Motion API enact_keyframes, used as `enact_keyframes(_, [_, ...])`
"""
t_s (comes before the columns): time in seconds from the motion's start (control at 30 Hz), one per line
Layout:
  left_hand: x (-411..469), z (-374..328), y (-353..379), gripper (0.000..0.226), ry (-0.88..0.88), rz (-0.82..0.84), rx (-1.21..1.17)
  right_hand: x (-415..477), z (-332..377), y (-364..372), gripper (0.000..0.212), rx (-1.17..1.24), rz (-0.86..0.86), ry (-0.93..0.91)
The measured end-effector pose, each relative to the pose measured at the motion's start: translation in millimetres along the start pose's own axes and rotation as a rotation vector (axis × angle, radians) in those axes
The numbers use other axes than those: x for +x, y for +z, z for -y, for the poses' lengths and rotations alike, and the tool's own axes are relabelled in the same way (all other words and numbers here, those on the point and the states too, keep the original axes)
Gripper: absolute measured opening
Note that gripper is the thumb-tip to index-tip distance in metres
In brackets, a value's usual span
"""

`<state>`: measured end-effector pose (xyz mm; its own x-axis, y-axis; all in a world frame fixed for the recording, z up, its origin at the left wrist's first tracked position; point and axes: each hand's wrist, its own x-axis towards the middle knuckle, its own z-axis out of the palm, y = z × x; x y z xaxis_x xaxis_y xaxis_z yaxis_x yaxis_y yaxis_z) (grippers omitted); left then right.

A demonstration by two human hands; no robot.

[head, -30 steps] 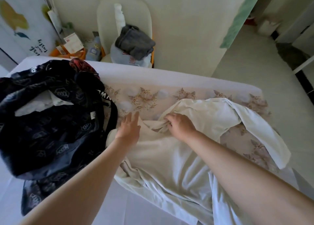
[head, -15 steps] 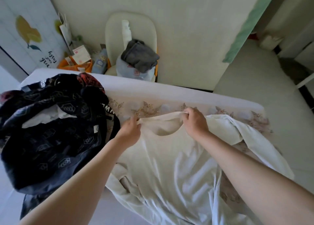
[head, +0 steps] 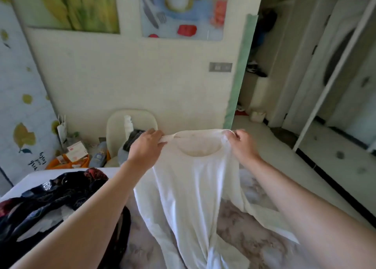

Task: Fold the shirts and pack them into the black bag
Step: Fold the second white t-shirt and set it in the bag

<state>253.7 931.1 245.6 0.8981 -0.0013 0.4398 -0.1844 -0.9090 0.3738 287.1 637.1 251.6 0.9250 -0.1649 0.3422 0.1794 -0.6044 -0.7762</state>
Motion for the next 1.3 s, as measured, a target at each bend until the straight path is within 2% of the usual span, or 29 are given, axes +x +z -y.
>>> enact_keyframes(0.1, [3,-32,-47,0.025,0.062,-0.132,0.033,-19,34,-34,0.047,0.111,-0.009,-0.021])
enact_keyframes(0.2, [6,-55,-90,0.029,0.144,-0.207,0.058,-30,64,-63,0.050,0.195,0.064,-0.032])
enact_keyframes(0.33, [5,-77,-145,0.028,0.227,-0.245,0.140,-41,100,-108,0.042,0.142,0.292,-0.045])
enact_keyframes(0.43, [-1,-92,-180,0.024,0.261,-0.239,0.197,-47,123,-141,0.025,-0.058,0.358,-0.150])
enact_keyframes(0.53, [-4,-104,-210,0.034,0.293,-0.239,0.212,-40,132,-163,0.023,-0.061,0.280,-0.197])
enact_keyframes(0.6, [-1,-109,-226,0.026,0.279,-0.258,0.198,-38,139,-176,0.021,0.026,0.191,-0.175])
enact_keyframes(0.73, [9,-114,-241,0.014,0.364,-0.319,0.033,-39,144,-181,0.009,0.261,-0.008,-0.106])
enact_keyframes(0.83, [11,-106,-245,0.016,0.330,-0.350,-0.077,-39,141,-181,0.033,0.223,-0.005,-0.125])
enact_keyframes(0.93, [6,-93,-236,0.020,0.256,-0.254,-0.052,-39,142,-189,0.041,0.144,0.144,-0.109])
enact_keyframes(1.07, [5,-74,-202,0.014,0.123,-0.069,-0.068,-25,125,-184,0.029,0.031,0.323,-0.062])
enact_keyframes(1.2, [9,-58,-156,0.010,0.084,0.076,-0.079,-8,80,-157,0.027,-0.108,0.273,0.007])
enact_keyframes(1.3, [19,-45,-111,0.014,0.043,0.145,-0.047,0,34,-129,0.037,-0.229,0.247,0.021])
